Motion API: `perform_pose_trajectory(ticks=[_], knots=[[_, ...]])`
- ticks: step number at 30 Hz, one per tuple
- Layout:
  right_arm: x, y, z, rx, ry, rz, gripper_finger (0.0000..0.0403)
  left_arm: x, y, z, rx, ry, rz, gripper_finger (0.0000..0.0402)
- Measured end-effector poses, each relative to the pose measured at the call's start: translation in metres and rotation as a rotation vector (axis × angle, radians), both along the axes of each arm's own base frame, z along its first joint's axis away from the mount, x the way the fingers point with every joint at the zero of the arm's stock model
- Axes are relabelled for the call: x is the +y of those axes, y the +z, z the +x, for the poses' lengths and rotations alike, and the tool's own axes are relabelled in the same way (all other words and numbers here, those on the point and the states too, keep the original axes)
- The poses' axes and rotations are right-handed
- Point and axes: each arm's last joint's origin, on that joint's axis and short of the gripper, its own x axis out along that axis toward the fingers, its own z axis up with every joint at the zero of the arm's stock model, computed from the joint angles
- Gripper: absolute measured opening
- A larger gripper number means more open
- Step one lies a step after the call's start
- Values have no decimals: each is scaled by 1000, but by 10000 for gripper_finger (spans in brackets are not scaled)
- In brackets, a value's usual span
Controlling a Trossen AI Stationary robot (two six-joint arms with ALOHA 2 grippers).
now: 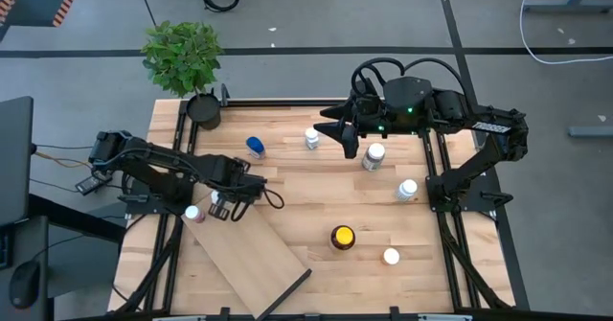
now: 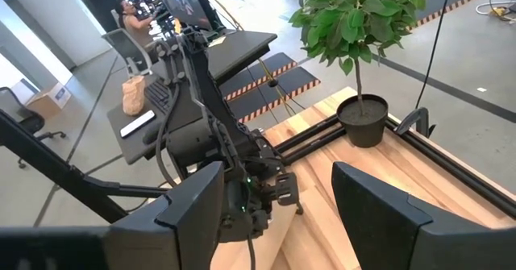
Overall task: Pick and place medicine bottles onto shelf by color
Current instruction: Put the left white pill bottle on the shelf, then put the blue transparent pill bottle on the shelf
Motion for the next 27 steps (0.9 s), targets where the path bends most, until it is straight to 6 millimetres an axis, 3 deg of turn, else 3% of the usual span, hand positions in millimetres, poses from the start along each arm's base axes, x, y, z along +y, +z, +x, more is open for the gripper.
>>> perform_pose_trajectory(ticks=[8,15,22,27], knots=[[0,0,0,-1,-2,8,239,3,3,1,-14,14,44,10],[2,-1,0,8,0,30,239,12,47,25,-225,57,118,17],[3,-5,-2,31,-24,116,239,61,94,43,-493,337,102,45],[9,-5,-2,26,-14,148,239,107,100,35,-507,497,78,116]])
